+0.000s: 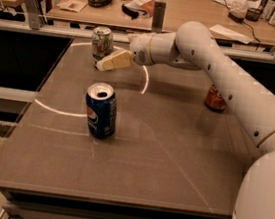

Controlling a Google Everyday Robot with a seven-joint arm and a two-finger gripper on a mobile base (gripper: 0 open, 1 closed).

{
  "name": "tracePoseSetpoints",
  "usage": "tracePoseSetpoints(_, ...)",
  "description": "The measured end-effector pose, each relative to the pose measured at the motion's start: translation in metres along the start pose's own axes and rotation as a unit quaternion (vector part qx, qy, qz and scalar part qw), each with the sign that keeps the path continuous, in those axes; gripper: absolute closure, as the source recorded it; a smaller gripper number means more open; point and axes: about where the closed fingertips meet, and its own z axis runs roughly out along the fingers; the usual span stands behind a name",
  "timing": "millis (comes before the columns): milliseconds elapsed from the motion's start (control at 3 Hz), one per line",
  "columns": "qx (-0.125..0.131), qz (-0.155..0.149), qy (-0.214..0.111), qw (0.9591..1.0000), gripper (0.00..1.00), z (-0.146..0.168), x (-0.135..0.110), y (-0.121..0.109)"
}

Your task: Pick 7up can

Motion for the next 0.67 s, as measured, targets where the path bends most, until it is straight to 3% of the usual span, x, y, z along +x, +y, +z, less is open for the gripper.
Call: tracePoseSetpoints(667, -0.008, 0.005, 0.012, 0.9999, 0.0, 0.021, -0.004, -0.003)
